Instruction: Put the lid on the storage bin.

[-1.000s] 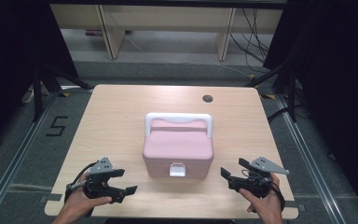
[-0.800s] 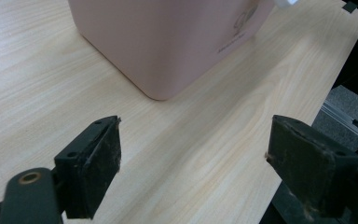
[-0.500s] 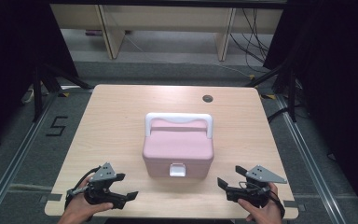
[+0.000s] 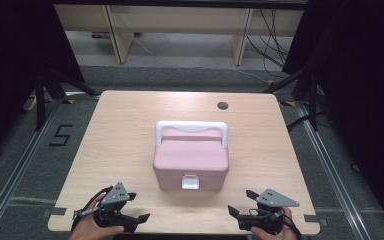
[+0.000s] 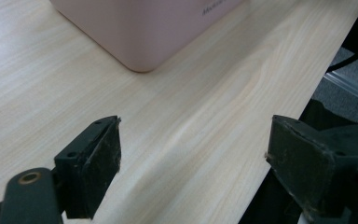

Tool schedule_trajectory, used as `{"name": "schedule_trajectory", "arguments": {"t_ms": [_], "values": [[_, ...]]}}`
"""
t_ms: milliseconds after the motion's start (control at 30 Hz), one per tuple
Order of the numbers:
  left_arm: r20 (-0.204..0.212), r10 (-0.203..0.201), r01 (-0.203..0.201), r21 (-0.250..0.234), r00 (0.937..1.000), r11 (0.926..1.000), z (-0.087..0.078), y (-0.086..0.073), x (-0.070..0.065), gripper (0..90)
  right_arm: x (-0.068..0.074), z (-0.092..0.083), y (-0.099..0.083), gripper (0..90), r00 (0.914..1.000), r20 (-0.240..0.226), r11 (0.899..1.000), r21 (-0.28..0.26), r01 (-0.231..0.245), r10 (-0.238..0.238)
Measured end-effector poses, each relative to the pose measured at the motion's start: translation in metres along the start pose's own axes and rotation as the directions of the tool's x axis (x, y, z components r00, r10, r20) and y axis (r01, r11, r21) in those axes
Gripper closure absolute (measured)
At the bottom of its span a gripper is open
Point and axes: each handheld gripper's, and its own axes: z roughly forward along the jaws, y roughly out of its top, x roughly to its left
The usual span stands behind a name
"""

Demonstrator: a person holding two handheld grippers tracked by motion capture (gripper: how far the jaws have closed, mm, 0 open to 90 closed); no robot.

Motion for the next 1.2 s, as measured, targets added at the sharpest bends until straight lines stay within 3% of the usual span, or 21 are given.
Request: {"name": "schedule_trajectory", "arguments": {"t_ms": [33, 100, 167, 233, 267, 367, 467, 500, 533, 567, 667, 800, 867, 1000, 1200], "values": [[-0.003, 0.002, -0.002, 0.006, 1.0, 1.0, 0.0, 0.0, -0.001, 16.8, 0.004, -0.001, -0.001, 16.3, 0.9993, -0.012, 0.999, 0.026, -0.034, 0.034], [-0.004, 0.002, -0.002, 0.005, 1.0, 1.0, 0.002, -0.002, -0.003, 16.9, 0.004, 0.002, -0.004, 16.5, 0.9997, -0.021, 0.999, 0.032, 0.014, -0.013], [0.006, 0.007, -0.007, 0.013, 1.0, 0.9999, 0.003, -0.003, -0.005, 16.9, 0.008, 0.001, -0.005, 16.5, 0.9996, -0.029, 0.998, 0.055, -0.001, 0.003], [0.003, 0.005, -0.005, 0.016, 1.0, 0.9999, 0.004, -0.004, -0.007, 17.1, 0.01, 0.001, -0.007, 16.5, 0.9996, -0.026, 0.998, 0.064, 0.015, -0.013], [-0.004, 0.017, -0.016, 0.02, 0.9999, 0.9997, 0.003, -0.004, -0.006, 17.0, 0.008, 0.003, -0.008, 16.4, 0.9987, -0.026, 0.997, 0.059, 0.046, -0.044], [-0.016, 0.024, -0.024, 0.02, 0.9996, 0.9995, 0.004, -0.006, -0.007, 17.1, 0.013, 0.005, -0.011, 16.5, 0.9985, -0.043, 0.994, 0.099, 0.037, -0.033], [-0.015, 0.038, -0.037, 0.042, 0.9992, 0.9984, 0.006, -0.008, -0.01, 17.0, 0.014, 0.007, -0.013, 16.6, 0.9949, -0.039, 0.988, 0.122, 0.097, -0.093], [-0.014, 0.027, -0.027, 0.034, 0.9995, 0.9991, 0.007, -0.009, -0.013, 17.0, 0.014, 0.008, -0.014, 16.7, 0.9936, -0.054, 0.986, 0.131, 0.106, -0.099], [-0.025, 0.041, -0.04, 0.048, 0.9988, 0.998, 0.007, -0.01, -0.013, 17.0, 0.016, 0.009, -0.014, 16.7, 0.9945, -0.049, 0.985, 0.139, 0.098, -0.092], [-0.027, 0.042, -0.04, 0.05, 0.9988, 0.9979, 0.008, -0.011, -0.014, 17.0, 0.016, 0.009, -0.015, 16.8, 0.9913, -0.046, 0.982, 0.141, 0.129, -0.123], [-0.011, 0.063, -0.062, 0.078, 0.998, 0.995, 0.012, -0.013, -0.018, 17.1, 0.017, 0.011, -0.016, 17.4, 0.9889, -0.053, 0.977, 0.154, 0.146, -0.139], [-0.017, 0.093, -0.091, 0.083, 0.9955, 0.9924, 0.013, -0.013, -0.019, 17.0, 0.018, 0.012, -0.017, 17.4, 0.9885, -0.05, 0.975, 0.167, 0.149, -0.143], [-0.019, 0.084, -0.082, 0.083, 0.9963, 0.9932, 0.013, -0.013, -0.018, 17.1, 0.02, 0.012, -0.017, 17.4, 0.9903, -0.051, 0.975, 0.173, 0.136, -0.129], [-0.022, 0.088, -0.086, 0.086, 0.9958, 0.9925, 0.013, -0.014, -0.018, 17.0, 0.017, 0.013, -0.017, 17.5, 0.984, -0.057, 0.969, 0.171, 0.176, -0.169], [-0.023, 0.088, -0.085, 0.091, 0.9959, 0.9921, 0.014, -0.014, -0.017, 17.1, 0.015, 0.013, -0.018, 18.1, 0.9842, -0.058, 0.965, 0.196, 0.176, -0.168]]}}
